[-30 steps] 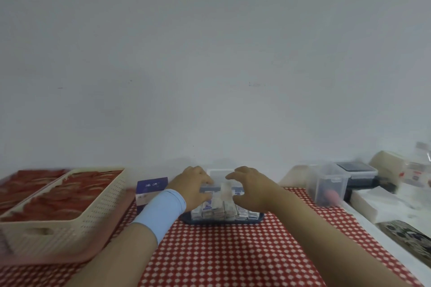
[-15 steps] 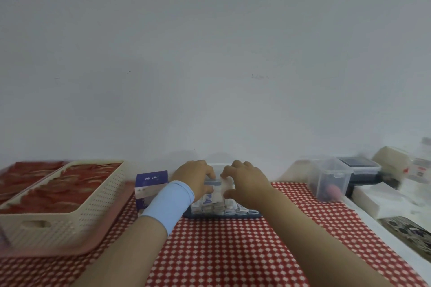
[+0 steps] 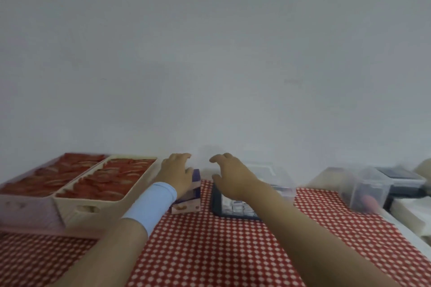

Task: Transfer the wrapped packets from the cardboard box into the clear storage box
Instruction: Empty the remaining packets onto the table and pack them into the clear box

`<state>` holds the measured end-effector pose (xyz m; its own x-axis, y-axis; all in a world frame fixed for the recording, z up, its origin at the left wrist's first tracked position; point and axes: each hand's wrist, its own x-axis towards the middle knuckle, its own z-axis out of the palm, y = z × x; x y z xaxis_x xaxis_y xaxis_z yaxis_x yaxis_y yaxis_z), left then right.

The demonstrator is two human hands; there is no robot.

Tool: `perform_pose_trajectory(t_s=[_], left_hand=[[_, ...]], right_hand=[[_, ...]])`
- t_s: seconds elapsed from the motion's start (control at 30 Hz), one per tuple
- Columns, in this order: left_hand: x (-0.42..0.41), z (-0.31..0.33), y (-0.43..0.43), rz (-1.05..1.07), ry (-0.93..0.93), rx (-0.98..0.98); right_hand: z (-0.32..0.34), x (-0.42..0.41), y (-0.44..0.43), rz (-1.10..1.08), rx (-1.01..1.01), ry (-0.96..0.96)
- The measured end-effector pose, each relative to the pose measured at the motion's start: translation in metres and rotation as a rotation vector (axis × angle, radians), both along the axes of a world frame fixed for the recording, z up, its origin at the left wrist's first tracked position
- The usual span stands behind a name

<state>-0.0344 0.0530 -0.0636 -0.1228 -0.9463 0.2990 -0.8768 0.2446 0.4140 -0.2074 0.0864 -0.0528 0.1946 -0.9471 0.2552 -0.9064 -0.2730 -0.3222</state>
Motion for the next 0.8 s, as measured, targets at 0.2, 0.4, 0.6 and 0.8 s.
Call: perform_pose_trajectory(t_s=[0.2, 0.4, 0.6, 0.8], left_hand=[[0.023, -0.005, 0.0, 0.074, 0.109, 0.267], [0.032, -0.007, 0.0, 0.052, 0.291, 0.215], [0.015, 0.018, 0.01, 0.012, 0.638, 0.04], [-0.041, 0.045, 0.061, -0.154, 0.703, -0.076]], right_hand=[[0.002, 0.063, -0.016, -0.061, 0.314, -0.13], [-0.005, 0.077, -0.012, -0.07, 0.288, -0.338], [0.02, 0.061, 0.023, -0.102, 0.054, -0.548], [0.035, 0.01, 0.081, -0.22, -0.072, -0.529]])
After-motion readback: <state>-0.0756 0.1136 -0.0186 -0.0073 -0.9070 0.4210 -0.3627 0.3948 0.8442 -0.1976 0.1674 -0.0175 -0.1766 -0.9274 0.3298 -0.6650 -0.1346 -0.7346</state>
